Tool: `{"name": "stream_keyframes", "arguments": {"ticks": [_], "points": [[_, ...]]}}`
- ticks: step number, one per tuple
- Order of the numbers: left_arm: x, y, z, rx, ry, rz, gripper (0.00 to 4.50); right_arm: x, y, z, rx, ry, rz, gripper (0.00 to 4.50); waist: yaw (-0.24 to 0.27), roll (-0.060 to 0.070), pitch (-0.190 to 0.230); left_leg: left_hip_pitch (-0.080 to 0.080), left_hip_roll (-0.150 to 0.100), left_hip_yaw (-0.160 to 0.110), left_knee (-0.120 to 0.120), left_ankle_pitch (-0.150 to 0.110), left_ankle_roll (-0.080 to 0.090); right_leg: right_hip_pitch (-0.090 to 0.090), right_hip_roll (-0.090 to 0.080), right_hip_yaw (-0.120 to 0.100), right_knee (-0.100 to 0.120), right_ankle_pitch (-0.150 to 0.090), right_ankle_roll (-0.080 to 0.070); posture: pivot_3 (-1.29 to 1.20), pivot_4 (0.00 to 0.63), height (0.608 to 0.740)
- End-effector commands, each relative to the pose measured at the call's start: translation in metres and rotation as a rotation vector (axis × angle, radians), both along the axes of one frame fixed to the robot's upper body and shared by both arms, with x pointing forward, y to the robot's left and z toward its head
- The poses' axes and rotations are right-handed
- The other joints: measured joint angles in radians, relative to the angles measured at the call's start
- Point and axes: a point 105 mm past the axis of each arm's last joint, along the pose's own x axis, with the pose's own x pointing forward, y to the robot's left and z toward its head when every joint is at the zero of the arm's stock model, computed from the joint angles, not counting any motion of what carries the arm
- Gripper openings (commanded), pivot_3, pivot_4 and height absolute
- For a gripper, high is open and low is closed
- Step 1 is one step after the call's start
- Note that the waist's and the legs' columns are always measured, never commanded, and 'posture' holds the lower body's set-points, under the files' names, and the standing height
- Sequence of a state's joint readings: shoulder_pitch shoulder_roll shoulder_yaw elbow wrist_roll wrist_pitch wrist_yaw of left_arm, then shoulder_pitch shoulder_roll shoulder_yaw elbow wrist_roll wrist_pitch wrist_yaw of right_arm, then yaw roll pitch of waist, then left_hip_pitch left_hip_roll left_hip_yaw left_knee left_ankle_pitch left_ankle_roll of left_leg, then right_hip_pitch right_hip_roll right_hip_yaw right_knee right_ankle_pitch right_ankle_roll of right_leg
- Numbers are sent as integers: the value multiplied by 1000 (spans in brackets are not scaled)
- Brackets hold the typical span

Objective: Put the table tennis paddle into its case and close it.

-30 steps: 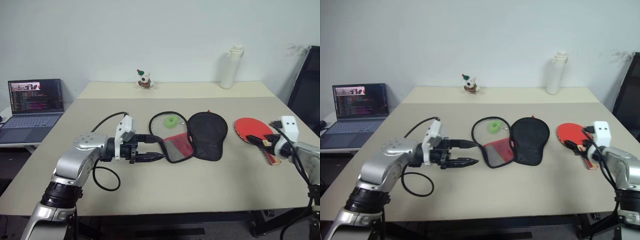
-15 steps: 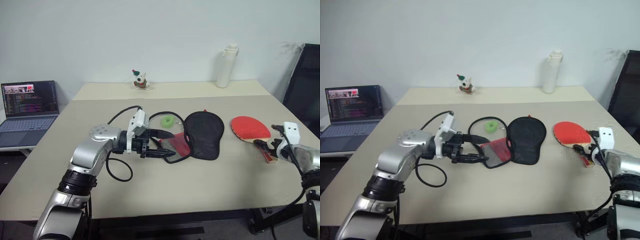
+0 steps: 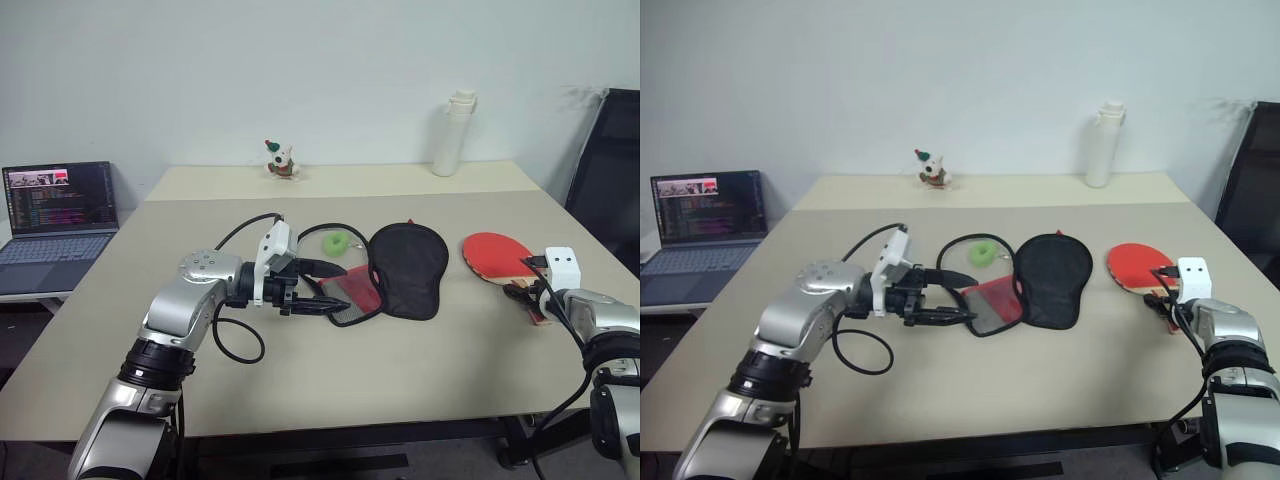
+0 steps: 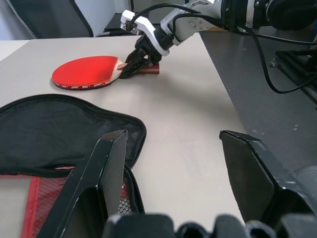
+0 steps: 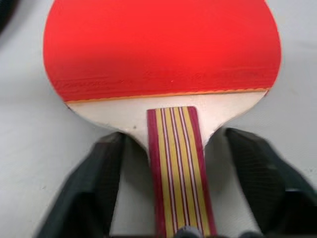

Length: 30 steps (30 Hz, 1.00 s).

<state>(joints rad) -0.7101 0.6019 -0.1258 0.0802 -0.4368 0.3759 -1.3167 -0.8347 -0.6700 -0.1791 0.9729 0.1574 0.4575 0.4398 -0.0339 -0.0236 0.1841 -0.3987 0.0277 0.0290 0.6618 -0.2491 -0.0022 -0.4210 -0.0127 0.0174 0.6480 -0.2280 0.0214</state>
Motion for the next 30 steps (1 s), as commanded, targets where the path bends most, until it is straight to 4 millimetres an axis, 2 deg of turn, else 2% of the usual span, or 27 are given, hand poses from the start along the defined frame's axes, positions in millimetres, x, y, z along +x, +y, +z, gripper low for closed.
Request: {"name": "stream_keyframes", "arguments": {"ticks": [1, 4, 7, 8, 11, 15, 19, 24, 27, 30], "points": [[-1, 6, 8, -13, -47, 26, 3243, 1, -7, 7, 24, -41, -57, 1941, 0, -1, -1, 0, 0, 0, 0, 0, 0, 0, 0, 0, 0, 0, 0, 0, 150, 740], [-1, 10, 7, -17, -42, 48, 3243, 3, -8, 15, 32, -70, -71, 1156, -4, -1, -1, 1, 0, 1, 1, 0, 0, 0, -1, 1, 0, 3, 2, 0, 150, 740], [-3, 15, 5, -18, -36, 73, 3243, 7, -8, 35, 49, -139, -87, 1142, -4, -1, -1, 1, 0, 1, 1, 0, 0, 0, -2, 2, 0, 3, 3, 0, 150, 740], [-3, 19, 4, -20, -32, 89, 3243, 9, -2, 51, 64, -186, -78, 1142, -4, 0, 0, 1, 0, 1, 1, 0, 0, -1, -2, 2, 0, 3, 3, 0, 150, 740], [-6, 25, 1, -23, -20, 122, 3243, 10, 22, 86, 96, -279, -23, 1142, -7, 2, 1, -1, 1, 1, -1, 0, 0, -4, -2, 3, 0, 3, 3, 0, 150, 740], [-8, 30, -2, -24, -10, 146, 3243, 5, 71, 111, 192, -337, 47, 1141, -7, 3, 2, -2, 3, 0, -2, 0, 0, -5, -1, 2, 1, 4, 1, 0, 150, 740], [-9, 30, -2, -30, -5, 157, 3243, 0, 123, 106, 309, -316, 83, 1141, -1, 3, 2, -2, 3, -1, -1, 0, 0, -5, -1, 1, 1, 4, 2, 0, 150, 740], [-10, 29, -3, -33, -3, 161, 3243, -4, 176, 85, 445, -253, 79, 1140, 5, 3, 2, -3, 2, -1, -1, 0, 0, -5, -3, 1, 1, 5, -1, 0, 150, 740], [-11, 28, -4, -33, -2, 162, 3243, -2, 196, 70, 466, -219, 83, 1140, 5, 3, 2, -3, 1, -1, -1, 0, 0, -5, -4, 0, 0, 6, -2, 0, 150, 740], [-11, 27, -5, -33, -1, 163, 3243, 1, 205, 64, 461, -206, 85, 1140, 5, 3, 2, -4, 0, -1, -1, 0, 0, -5, -5, 0, -1, 6, -2, 0, 150, 740]]}}
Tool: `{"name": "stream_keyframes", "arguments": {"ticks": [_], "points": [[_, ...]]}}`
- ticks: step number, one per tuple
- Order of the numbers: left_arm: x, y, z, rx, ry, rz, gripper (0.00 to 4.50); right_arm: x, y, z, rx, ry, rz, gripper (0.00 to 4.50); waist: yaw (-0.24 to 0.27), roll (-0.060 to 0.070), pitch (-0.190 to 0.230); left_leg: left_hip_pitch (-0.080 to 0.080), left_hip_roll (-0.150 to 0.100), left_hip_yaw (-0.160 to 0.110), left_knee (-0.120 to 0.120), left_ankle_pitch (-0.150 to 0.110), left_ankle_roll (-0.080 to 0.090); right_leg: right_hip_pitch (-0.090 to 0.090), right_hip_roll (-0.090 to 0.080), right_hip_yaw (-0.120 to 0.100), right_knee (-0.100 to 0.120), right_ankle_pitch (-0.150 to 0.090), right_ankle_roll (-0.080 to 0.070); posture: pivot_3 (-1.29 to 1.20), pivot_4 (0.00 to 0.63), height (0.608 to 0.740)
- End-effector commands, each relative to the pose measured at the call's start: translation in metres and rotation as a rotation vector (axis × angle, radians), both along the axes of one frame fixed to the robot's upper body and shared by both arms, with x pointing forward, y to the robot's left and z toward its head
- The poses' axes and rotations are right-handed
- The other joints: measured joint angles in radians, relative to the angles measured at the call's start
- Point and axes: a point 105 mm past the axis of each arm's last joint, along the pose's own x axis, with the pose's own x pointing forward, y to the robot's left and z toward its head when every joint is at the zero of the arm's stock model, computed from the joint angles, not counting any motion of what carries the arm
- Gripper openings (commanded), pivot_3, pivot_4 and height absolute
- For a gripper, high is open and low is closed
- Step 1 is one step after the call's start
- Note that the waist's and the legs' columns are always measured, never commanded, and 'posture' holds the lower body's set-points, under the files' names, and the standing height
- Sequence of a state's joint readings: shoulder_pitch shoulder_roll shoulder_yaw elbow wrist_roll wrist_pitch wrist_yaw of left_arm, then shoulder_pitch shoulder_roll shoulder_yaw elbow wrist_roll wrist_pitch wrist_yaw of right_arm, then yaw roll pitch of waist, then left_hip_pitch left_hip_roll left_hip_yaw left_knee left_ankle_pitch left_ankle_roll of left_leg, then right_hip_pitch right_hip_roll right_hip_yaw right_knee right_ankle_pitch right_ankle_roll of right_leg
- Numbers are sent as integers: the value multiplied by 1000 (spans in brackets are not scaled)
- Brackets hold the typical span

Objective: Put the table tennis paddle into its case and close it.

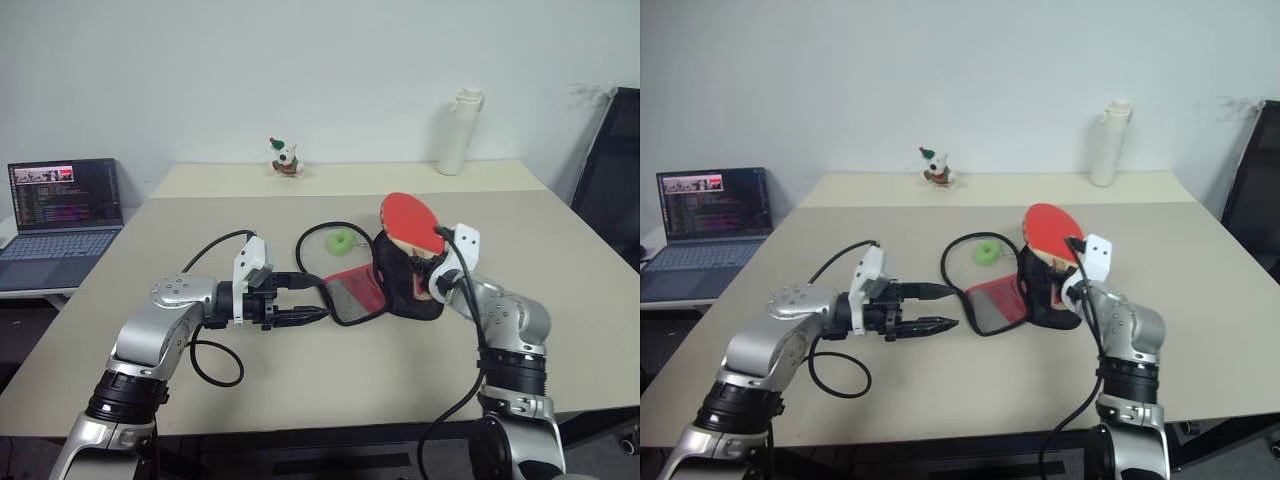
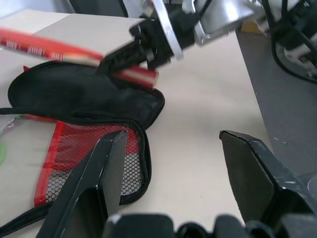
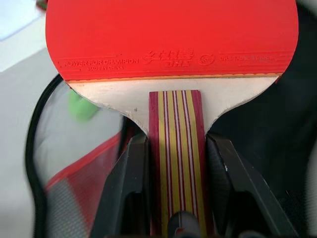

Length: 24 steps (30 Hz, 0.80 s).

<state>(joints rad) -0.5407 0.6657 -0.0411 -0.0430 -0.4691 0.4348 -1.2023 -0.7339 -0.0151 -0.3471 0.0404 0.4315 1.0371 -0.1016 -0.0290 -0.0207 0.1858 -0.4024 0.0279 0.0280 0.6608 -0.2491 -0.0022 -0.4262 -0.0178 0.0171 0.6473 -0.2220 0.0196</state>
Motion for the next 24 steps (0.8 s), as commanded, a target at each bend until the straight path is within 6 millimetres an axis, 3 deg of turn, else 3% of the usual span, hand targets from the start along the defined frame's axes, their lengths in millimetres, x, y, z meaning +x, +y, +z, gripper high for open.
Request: {"name": "stream_keyframes", "arguments": {"ticks": [1, 17, 24], "points": [[-5, -1, 11, -11, -48, -8, 3243, 7, -1, 17, -18, -86, -36, 1140, 0, 0, 0, 0, 0, 0, 0, 0, 0, 0, 0, 0, 0, 0, 0, 0, 150, 740], [-6, 1, 9, -12, -46, 4, 3243, 23, -18, -14, -64, -24, -142, 1140, -4, 0, 0, 1, 0, 0, 0, 0, 0, 0, 1, 0, 1, 0, 0, 0, 150, 740], [-6, 2, 9, -9, -46, 8, 3243, 25, -16, -11, -85, -41, -154, 3348, -4, 0, 0, 1, 0, 0, 0, 0, 0, 0, 0, 0, 0, 0, 0, 0, 150, 740]]}}
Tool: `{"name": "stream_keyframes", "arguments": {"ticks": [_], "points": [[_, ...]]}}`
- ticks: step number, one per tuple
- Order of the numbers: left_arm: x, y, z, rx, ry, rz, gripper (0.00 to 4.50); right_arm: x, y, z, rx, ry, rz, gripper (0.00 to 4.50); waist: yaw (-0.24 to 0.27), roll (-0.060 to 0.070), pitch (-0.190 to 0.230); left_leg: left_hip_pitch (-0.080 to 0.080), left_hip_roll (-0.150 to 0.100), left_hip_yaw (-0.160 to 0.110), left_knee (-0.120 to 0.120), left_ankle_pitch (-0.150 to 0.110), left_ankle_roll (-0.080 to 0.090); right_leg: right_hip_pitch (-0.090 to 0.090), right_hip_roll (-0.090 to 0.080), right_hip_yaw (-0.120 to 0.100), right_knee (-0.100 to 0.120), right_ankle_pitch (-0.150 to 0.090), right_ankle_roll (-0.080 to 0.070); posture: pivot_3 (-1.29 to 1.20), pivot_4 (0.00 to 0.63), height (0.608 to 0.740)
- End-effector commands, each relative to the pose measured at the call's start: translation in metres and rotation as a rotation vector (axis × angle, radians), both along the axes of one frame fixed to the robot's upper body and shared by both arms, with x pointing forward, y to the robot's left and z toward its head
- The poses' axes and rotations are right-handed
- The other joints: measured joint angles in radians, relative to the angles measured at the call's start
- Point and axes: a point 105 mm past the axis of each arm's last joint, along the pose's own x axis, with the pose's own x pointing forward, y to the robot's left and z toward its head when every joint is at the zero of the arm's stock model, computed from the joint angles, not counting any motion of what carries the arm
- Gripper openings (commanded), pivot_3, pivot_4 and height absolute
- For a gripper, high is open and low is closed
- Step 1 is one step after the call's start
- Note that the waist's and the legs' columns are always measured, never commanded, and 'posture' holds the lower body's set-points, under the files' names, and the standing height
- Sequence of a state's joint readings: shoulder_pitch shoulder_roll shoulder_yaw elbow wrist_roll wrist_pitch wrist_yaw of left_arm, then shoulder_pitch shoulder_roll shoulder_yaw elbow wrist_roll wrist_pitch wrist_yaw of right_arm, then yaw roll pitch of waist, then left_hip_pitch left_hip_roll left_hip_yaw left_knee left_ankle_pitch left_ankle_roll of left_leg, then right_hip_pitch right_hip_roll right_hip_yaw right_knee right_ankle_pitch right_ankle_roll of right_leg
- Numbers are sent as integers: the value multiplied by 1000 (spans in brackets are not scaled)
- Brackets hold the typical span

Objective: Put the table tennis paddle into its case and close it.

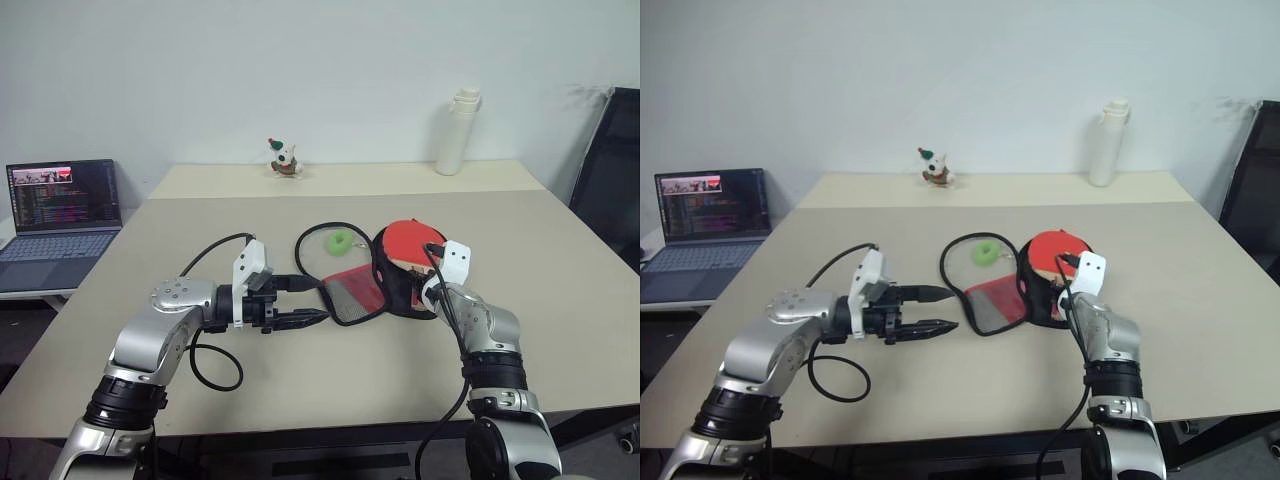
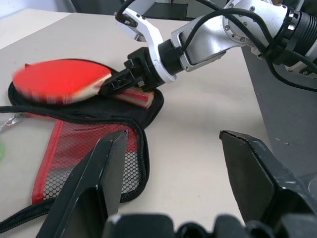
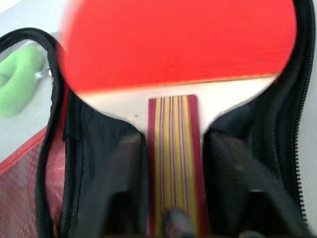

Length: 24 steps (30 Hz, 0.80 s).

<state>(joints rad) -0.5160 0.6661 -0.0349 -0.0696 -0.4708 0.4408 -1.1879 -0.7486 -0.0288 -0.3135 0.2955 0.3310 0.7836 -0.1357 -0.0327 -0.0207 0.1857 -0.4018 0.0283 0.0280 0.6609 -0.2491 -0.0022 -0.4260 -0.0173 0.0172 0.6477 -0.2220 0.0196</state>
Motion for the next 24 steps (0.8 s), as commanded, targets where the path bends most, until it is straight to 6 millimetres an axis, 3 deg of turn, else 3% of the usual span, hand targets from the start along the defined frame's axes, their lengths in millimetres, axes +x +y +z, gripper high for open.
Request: {"name": "stream_keyframes", "arguments": {"ticks": [1, 3, 8, 12, 16, 19, 24], "points": [[-3, 2, 12, -7, -48, -1, 3243, 5, 0, 21, -12, -75, -15, 3679, 0, 0, 0, 0, 0, 0, 0, 0, 0, 0, 0, 0, 0, 0, 0, 0, 150, 740], [-2, 3, 11, -4, -48, 7, 3243, 4, 2, 26, -30, -96, -12, 4429, 0, 0, 0, 0, 0, 0, 0, 0, 0, 0, 0, 0, 0, 0, 0, 0, 150, 740], [7, 17, 8, 4, -54, 94, 3243, -11, 27, 68, -85, -258, 189, 4469, 0, 0, 0, 0, 0, 0, 0, 0, 0, 0, 0, 0, 0, 0, 0, 0, 150, 740], [20, 31, 1, 16, -53, 198, 3243, -46, 41, 94, -160, -357, 475, 4469, 2, 0, 0, 0, 0, -1, 0, 0, 0, 0, 0, -1, 0, -1, 2, 0, 150, 740], [35, 46, -8, 56, -50, 297, 3243, -67, 26, 99, -256, -356, 582, 4469, 5, 0, 0, 0, 0, -1, 0, 0, 0, 1, 0, -1, -1, -3, 4, 0, 150, 740], [46, 56, -16, 88, -45, 361, 2600, -73, 20, 104, -261, -354, 600, 4500, 3, 0, 0, 1, 0, -1, 0, 0, 0, 1, -1, -1, -1, -3, 5, 0, 150, 740], [71, 63, -33, 174, -35, 423, 779, -85, 18, 119, -237, -355, 677, 4500, 3, 0, 0, 1, 1, 0, 0, 0, 0, 1, 1, -1, 0, -3, 4, 0, 150, 740]]}}
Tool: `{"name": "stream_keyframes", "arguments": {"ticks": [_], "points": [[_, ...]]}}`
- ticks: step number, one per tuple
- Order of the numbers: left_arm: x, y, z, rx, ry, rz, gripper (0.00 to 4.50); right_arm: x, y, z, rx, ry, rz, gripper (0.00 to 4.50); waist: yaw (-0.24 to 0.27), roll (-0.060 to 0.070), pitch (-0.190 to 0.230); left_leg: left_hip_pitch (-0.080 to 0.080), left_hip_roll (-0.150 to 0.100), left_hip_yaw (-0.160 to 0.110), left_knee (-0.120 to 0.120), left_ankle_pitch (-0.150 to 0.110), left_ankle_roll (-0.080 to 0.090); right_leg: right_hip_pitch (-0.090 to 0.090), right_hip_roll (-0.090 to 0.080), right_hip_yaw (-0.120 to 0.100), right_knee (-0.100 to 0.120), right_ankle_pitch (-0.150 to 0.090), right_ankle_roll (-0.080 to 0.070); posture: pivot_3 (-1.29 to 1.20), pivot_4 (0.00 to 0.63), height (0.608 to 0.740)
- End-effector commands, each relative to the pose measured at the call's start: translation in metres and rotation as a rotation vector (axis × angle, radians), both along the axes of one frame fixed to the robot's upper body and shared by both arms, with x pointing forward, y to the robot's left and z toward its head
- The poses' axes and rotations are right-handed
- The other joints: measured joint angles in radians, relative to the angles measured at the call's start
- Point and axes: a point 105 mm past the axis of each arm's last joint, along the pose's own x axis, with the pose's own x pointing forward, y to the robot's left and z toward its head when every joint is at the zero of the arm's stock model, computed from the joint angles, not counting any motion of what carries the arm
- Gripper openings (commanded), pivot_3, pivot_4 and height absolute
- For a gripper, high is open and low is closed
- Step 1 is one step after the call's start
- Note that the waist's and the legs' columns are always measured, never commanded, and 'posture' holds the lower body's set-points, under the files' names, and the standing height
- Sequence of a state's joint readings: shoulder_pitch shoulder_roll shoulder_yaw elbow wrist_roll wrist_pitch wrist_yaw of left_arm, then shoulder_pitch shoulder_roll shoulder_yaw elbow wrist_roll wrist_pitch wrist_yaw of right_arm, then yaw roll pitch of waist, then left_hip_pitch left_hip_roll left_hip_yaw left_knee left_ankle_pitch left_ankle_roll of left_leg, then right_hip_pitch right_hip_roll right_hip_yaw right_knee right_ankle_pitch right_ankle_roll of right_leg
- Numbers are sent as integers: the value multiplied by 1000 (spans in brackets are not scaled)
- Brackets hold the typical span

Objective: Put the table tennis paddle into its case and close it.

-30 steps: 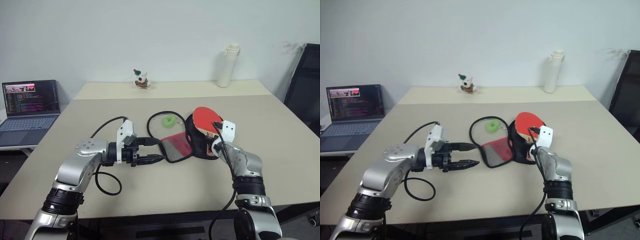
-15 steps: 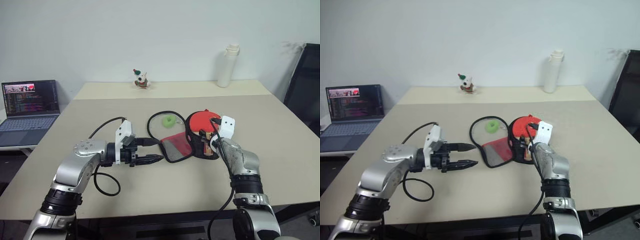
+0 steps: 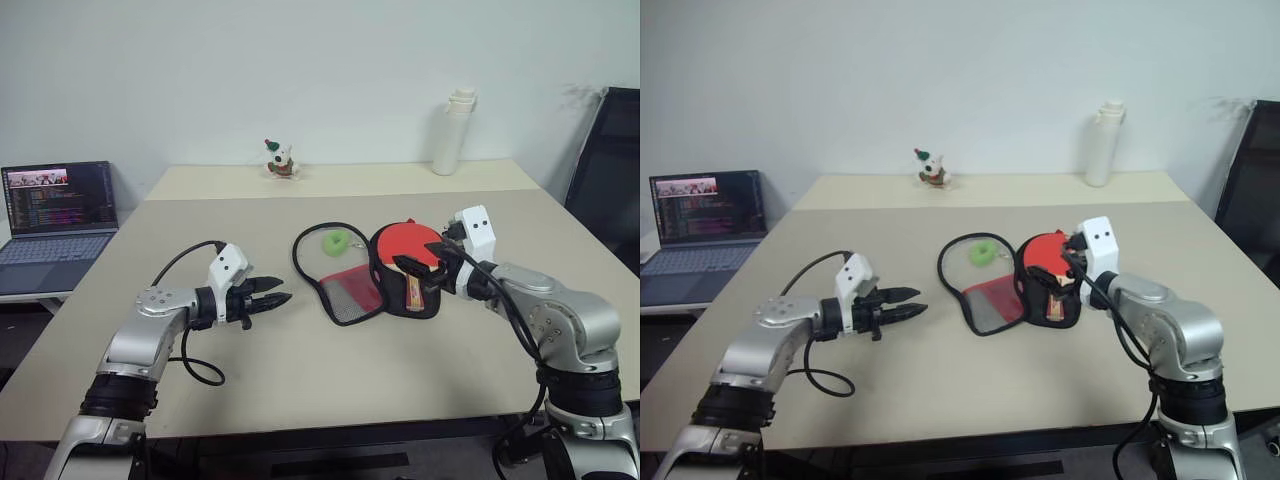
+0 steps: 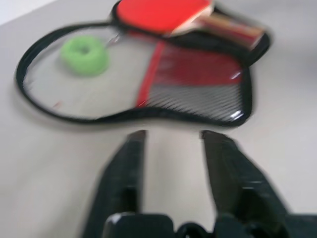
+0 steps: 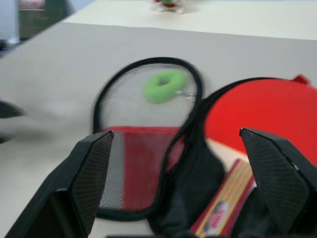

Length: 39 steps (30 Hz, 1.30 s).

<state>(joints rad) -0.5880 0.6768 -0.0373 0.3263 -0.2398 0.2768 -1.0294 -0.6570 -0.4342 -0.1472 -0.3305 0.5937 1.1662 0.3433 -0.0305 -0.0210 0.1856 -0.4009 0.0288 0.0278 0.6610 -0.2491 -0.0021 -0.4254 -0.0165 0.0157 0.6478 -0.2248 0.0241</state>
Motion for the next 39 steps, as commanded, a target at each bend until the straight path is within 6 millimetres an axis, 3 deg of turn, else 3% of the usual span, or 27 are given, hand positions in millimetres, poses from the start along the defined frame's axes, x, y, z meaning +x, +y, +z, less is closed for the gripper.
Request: {"name": "stream_keyframes", "arguments": {"ticks": [1, 2, 9, 18, 24, 29, 32, 39], "points": [[16, -3, 6, 39, -47, 10, 373, -11, 1, 22, -5, -56, 64, 4500, 2, 0, 0, 0, 0, 0, 0, 0, 0, 0, 0, 0, 0, 0, 0, 0, 150, 740], [19, -4, 5, 47, -51, 8, 23, -15, 3, 20, -22, -50, 96, 4500, 2, 0, 0, -1, 0, 0, 0, 0, 0, 0, -1, 0, -1, 0, 0, 0, 150, 740], [39, -18, -8, 47, -43, 15, 23, -26, -6, 14, -90, -28, 162, 4500, 4, -1, 0, -2, -2, 1, 0, -1, 1, 0, -2, 0, -2, 0, 0, 0, 150, 740], [56, -59, -24, -55, -16, 3, 23, -25, -12, 14, -98, -37, 130, 4500, 3, -1, 0, -2, -2, 1, 1, -1, 1, 0, -1, -1, -2, 0, 1, 0, 150, 740], [65, -75, -19, -143, -9, 28, 23, -24, -18, 14, -99, -40, 99, 4500, 3, -2, 0, -3, -2, 1, 1, -1, 1, 0, -1, -1, -1, 0, 1, 0, 150, 740], [71, -94, 0, -164, -46, -7, 23, -24, -23, 13, -105, -41, 73, 4500, 4, -2, 1, -3, -2, 1, 1, -1, 1, 0, -2, -1, -2, 0, 1, 0, 150, 740], [70, -95, 1, -146, -51, -28, 23, -25, -25, 13, -106, -44, 63, 4500, 3, -2, 1, -3, -2, 1, 1, -1, 1, 0, -1, -1, -2, 0, 1, 0, 150, 740], [73, -66, 5, -88, -78, 23, 23, -29, -31, 10, -100, -34, 40, 4500, 1, -2, 1, -3, -2, 1, 1, -1, 1, 0, -1, -1, -1, 0, 1, 0, 150, 740]]}}
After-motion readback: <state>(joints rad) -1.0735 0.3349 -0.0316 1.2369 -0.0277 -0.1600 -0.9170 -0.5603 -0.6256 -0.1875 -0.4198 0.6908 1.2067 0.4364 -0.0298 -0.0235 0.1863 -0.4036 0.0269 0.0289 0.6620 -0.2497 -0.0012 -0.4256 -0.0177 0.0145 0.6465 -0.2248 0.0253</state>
